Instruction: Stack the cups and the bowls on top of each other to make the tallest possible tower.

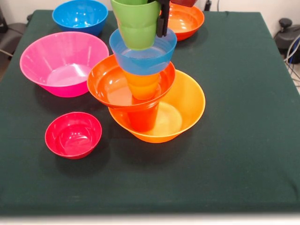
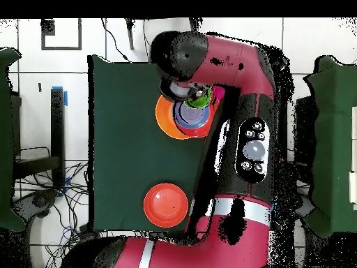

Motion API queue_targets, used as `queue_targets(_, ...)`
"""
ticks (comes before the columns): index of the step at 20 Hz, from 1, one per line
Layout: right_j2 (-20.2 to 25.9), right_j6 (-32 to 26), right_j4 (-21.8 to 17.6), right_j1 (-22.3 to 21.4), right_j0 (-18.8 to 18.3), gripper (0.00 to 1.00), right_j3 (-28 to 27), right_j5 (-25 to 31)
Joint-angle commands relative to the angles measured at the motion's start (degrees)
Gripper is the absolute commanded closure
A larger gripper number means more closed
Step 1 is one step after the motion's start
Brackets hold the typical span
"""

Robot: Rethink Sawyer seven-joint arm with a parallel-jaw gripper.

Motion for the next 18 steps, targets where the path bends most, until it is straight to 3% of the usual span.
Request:
queue_targets(1, 3.9, 3.0, -0.6, 2.8, 0.4, 1.00, 6.0, -3.9)
queue_targets(18, 3.5, 3.8, -0.6, 2.8, 0.9, 1.00, 6.5, -4.5)
